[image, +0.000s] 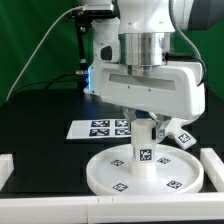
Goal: Assemble round table
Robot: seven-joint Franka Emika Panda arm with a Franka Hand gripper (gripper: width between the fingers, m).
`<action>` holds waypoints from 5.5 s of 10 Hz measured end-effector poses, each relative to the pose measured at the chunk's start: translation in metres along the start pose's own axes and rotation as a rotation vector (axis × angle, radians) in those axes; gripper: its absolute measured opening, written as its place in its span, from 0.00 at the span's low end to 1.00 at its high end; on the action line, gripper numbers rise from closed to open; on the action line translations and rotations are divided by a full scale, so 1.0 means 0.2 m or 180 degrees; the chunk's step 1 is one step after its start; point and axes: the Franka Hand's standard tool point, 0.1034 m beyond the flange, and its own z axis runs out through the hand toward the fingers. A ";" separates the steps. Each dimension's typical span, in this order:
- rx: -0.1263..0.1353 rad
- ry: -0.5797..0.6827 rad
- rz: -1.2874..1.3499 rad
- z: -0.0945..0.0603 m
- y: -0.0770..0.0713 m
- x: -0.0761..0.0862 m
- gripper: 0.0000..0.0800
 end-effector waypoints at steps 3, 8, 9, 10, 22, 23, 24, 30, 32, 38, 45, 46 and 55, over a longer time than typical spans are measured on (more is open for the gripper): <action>-0.0034 -0.0069 0.0751 0.00 -0.03 0.01 0.51; 0.0077 -0.0194 0.2199 0.01 -0.05 0.01 0.51; 0.0077 -0.0193 0.2132 0.01 -0.05 0.01 0.62; 0.0092 -0.0192 0.1773 0.00 -0.04 0.03 0.76; 0.0015 -0.0154 -0.1955 -0.01 -0.05 0.05 0.81; 0.0009 -0.0150 -0.2178 -0.01 -0.05 0.05 0.81; -0.0003 -0.0145 -0.2502 -0.01 -0.05 0.05 0.81; -0.0034 -0.0102 -0.3797 -0.01 -0.04 0.06 0.81; -0.0049 -0.0118 -0.3747 0.01 -0.04 0.05 0.81; -0.0067 -0.0106 -0.2635 0.01 -0.04 0.05 0.51; -0.0077 -0.0095 -0.2313 0.01 -0.05 0.06 0.51; -0.0077 -0.0095 -0.2313 0.01 -0.05 0.06 0.51; 0.0026 -0.0160 -0.0513 0.02 -0.05 0.05 0.51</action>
Offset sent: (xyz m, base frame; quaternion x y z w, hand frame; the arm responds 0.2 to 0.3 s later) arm 0.0154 -0.0007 0.0076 -0.0106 -0.0347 0.3127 0.9492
